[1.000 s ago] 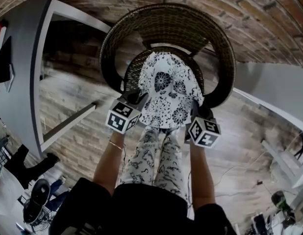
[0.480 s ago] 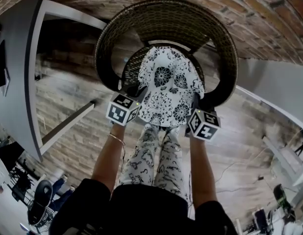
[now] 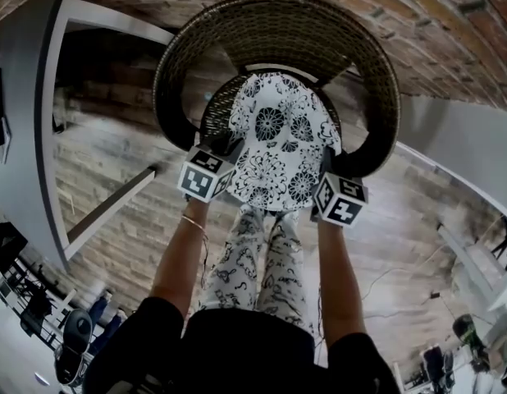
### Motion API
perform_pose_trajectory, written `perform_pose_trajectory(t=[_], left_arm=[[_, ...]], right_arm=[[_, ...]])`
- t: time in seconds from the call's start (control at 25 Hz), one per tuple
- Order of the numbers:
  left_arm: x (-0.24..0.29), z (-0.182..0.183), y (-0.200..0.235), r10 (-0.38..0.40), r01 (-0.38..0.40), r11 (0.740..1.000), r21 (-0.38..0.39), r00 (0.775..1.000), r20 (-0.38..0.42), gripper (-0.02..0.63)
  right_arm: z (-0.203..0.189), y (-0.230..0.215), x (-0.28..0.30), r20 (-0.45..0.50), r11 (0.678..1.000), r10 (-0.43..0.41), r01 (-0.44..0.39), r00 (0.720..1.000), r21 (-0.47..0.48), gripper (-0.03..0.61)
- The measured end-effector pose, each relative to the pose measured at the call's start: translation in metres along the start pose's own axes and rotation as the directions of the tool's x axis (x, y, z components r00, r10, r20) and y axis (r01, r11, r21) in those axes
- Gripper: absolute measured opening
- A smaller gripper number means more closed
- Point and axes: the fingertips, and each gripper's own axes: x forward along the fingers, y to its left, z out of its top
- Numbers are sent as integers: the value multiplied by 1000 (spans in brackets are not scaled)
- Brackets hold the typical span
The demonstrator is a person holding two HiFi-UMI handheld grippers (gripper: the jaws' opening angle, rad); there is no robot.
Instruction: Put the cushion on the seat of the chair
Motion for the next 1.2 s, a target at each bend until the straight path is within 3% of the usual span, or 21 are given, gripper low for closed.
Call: perform_pose_trajectory(t=[0.52, 0.72, 1.2], left_arm=[[10, -5, 7, 15, -15, 1000, -15, 1000, -21, 11], [11, -5, 4, 10, -9, 999, 38, 1000, -17, 11], [11, -8, 11, 53, -52, 998, 34, 998, -19, 11]], right_arm=[[11, -12, -2, 29, 1000, 2, -1, 1000, -16, 114], [10, -18, -8, 38, 1000, -4, 4, 999, -2, 115], [10, -28, -32, 87, 999, -6, 2, 996, 47, 130]])
